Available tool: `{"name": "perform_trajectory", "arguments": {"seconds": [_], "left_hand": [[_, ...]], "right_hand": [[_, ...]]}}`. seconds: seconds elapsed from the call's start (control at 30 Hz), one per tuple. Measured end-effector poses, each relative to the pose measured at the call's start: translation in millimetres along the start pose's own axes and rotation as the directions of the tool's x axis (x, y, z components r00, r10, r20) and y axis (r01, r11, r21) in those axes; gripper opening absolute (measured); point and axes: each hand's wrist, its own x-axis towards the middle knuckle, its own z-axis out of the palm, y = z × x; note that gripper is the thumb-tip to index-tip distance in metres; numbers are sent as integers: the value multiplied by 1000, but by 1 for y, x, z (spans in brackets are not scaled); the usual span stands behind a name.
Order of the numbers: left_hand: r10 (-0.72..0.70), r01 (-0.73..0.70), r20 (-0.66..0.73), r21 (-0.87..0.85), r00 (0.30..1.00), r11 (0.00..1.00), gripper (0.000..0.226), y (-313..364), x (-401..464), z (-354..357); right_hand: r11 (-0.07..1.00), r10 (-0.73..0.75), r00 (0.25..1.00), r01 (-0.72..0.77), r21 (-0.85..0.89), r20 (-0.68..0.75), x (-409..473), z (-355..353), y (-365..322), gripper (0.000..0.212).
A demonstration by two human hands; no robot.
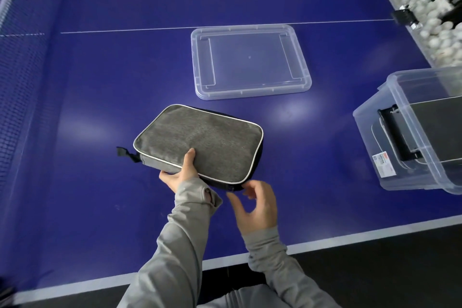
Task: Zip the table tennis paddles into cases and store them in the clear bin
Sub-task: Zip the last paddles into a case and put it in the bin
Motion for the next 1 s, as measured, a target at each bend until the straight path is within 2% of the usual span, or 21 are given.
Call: {"name": "perform_trajectory", "arguments": {"seconds": [0.1, 0.27, 0.37, 0.63, 0.77, 1.0], "left_hand": [[-4, 3, -24, -29, 1000, 1000, 67, 0, -5, -1], [6, -10, -45, -84, 999, 996, 69, 0, -7, -4], [20, -25, -48, -106, 999, 994, 70, -1, -7, -7], [47, -49, -46, -61, 998, 997, 68, 5, -4, -23], [64, -64, -7, 0, 998, 998, 67, 12, 3, -36], [96, -113, 155, 106, 983, 988, 61, 19, 15, -56]], "right_hand": [[999, 46, 999, -46, -16, -29, 3, 6, -7, 28], [995, -27, 1000, 27, -97, -1, 0, 8, -8, 19], [996, -19, 1000, 19, -90, 3, -2, 8, -9, 18], [993, -75, 996, 78, -92, 43, -5, -3, -5, 10], [998, 5, 1000, -4, -70, 13, 4, -13, 3, 17], [990, 138, 990, -138, -6, 5, 23, -22, 12, 13]]}}
